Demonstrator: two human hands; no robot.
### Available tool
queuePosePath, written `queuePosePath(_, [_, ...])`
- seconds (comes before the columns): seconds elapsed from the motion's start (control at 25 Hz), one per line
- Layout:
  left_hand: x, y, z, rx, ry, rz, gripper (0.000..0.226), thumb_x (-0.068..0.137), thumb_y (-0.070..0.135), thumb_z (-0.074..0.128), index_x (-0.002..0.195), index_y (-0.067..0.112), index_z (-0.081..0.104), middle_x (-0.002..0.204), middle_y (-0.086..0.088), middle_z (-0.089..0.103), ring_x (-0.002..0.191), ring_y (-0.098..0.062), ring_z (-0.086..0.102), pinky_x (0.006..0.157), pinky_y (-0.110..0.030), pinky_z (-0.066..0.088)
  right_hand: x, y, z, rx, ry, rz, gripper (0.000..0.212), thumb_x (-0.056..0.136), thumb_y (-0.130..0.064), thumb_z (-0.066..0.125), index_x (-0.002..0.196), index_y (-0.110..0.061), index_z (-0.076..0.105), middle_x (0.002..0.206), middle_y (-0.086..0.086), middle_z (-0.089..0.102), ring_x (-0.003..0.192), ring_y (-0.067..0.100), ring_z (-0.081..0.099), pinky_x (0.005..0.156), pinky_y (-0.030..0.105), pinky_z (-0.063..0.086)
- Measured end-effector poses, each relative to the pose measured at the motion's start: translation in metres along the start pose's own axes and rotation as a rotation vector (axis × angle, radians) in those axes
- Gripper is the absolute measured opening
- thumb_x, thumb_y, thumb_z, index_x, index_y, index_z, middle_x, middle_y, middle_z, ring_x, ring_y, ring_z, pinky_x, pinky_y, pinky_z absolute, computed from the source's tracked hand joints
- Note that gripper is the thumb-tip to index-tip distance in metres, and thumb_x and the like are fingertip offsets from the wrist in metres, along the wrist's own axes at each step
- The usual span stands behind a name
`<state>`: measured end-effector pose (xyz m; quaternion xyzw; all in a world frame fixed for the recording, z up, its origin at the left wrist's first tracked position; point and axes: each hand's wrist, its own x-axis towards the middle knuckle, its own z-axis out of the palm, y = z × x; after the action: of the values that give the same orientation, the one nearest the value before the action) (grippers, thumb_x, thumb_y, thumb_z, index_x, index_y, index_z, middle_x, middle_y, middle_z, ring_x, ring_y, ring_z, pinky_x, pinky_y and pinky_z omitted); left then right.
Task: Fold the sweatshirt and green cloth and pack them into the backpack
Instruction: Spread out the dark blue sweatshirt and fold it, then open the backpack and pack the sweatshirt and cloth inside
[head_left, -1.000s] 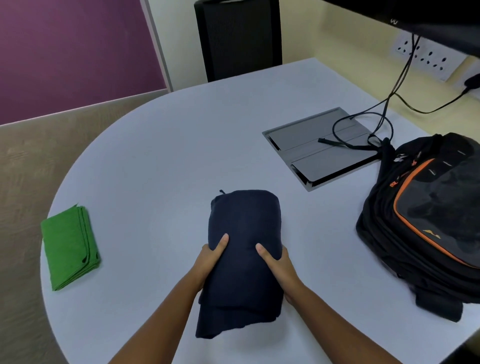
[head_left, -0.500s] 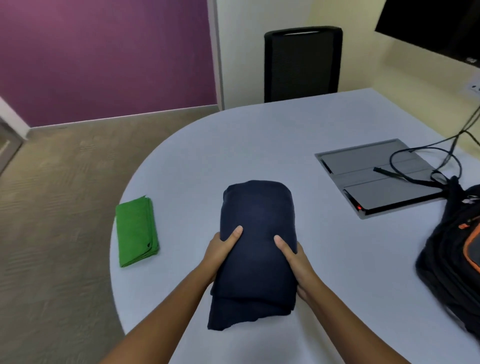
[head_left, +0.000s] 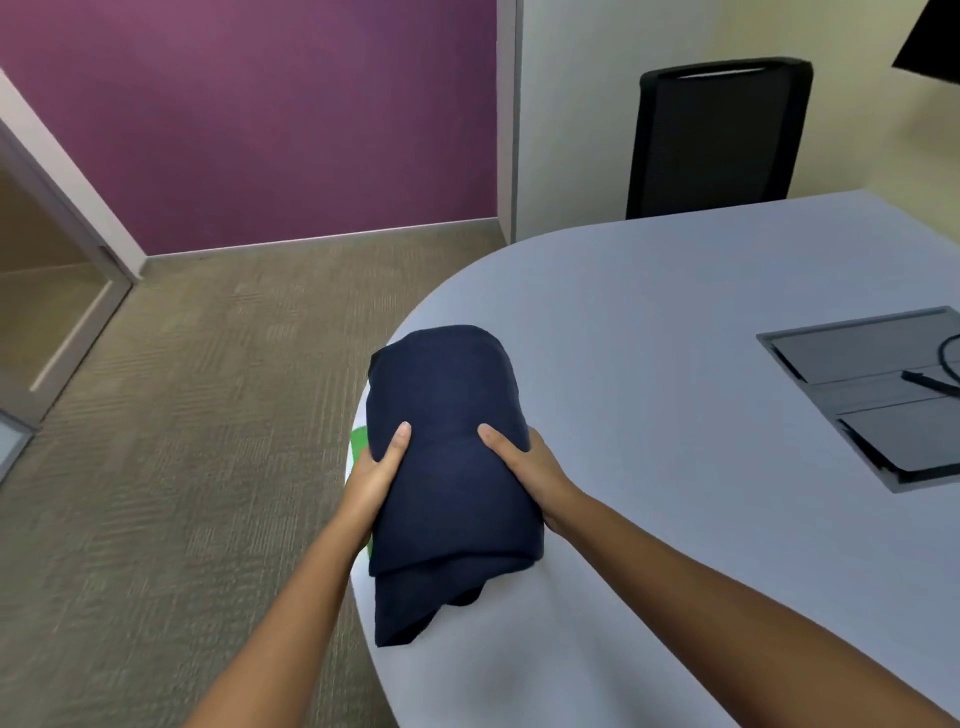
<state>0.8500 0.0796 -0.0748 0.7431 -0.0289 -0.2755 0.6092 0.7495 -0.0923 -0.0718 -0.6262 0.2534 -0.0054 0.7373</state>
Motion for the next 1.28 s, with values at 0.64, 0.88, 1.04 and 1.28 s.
queuePosePath(0.64, [0.017,-0.070,-0.014,0.595,0.357,-0.064,0.087,0.085,0.060,0.046,0.149,0.016,0.009,0.154,-0.014,0.017,0.140,-0.036,0.017,0.112,-0.050,0.020,0.033,0.049,0.023,-0.507,0.021,-0.045,0.077,0.077,-0.072,0.048,0.139,-0.030,0.031,0.137,-0.011,0.047,0.120,0.009,0.049,0.104,0.033,0.040])
queuePosePath(0.88, [-0.032,-0.043,0.015,0.971,0.343,0.330,0.078,0.091,0.058,0.029,0.149,0.019,-0.004,0.159,0.000,-0.008,0.146,-0.021,-0.011,0.118,-0.045,0.001,-0.020,0.035,-0.025,-1.072,0.067,-0.290,0.093,0.078,-0.077,0.013,0.150,-0.017,0.002,0.158,-0.002,0.004,0.145,0.012,0.006,0.118,0.032,0.005])
queuePosePath(1.04, [-0.055,-0.018,0.078,1.033,0.239,0.481,0.087,0.074,0.076,-0.011,0.142,0.022,-0.021,0.153,0.007,-0.022,0.141,-0.013,-0.021,0.116,-0.041,-0.005,-0.053,0.026,-0.076,-1.219,0.173,-0.333,0.097,0.072,-0.078,-0.005,0.149,-0.019,-0.007,0.159,0.001,-0.009,0.145,0.014,-0.010,0.114,0.032,-0.010])
queuePosePath(1.28, [-0.094,0.010,0.202,1.075,0.018,0.690,0.092,0.068,0.080,-0.018,0.138,0.022,-0.028,0.148,0.009,-0.029,0.141,-0.014,-0.023,0.114,-0.040,-0.011,-0.136,0.008,-0.185,-1.237,0.346,-0.348,0.087,0.079,-0.071,0.004,0.148,-0.020,-0.010,0.158,-0.002,-0.012,0.139,0.005,-0.020,0.113,0.030,-0.016])
